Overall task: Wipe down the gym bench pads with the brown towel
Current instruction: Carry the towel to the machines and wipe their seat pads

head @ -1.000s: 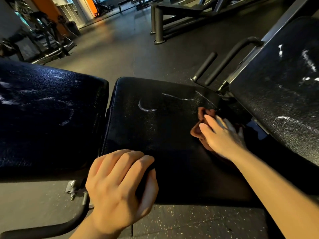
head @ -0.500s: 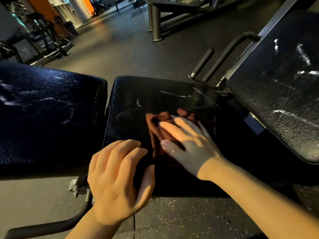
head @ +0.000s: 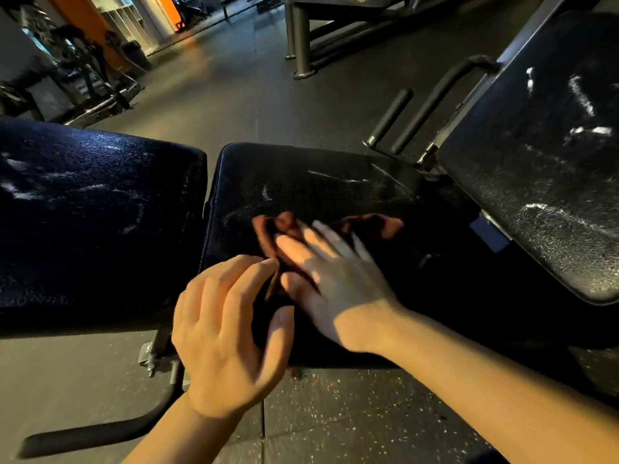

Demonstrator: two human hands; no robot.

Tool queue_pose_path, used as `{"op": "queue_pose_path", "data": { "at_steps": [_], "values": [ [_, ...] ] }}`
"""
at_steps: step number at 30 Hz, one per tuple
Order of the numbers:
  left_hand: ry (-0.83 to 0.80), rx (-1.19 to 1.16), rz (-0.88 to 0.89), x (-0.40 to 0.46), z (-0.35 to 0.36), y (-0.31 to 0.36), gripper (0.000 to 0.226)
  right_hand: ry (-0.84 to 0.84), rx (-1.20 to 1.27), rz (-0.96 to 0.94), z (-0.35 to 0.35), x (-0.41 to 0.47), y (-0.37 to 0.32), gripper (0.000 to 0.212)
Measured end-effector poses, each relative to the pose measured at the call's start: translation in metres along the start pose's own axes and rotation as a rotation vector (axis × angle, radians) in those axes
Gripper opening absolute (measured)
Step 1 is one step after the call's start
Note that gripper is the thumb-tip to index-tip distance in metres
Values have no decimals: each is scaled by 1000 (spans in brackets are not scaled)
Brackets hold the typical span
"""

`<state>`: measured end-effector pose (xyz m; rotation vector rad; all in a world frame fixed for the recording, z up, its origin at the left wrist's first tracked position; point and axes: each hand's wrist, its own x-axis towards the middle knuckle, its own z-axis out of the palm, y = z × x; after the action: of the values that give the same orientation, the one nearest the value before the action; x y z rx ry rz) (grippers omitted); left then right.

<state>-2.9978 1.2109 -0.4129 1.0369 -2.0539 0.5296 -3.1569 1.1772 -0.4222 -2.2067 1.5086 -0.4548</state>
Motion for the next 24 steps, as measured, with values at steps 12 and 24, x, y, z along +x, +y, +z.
{"op": "queue_pose_path", "data": {
  "at_steps": [12,24],
  "values": [
    [-43,68,37,1,-1,0,34,113,207,418,3,-42,121,77],
    [115,-26,-36,-6,4,2,44,60,226,-210,-16,41,-14,48]
  ]
}}
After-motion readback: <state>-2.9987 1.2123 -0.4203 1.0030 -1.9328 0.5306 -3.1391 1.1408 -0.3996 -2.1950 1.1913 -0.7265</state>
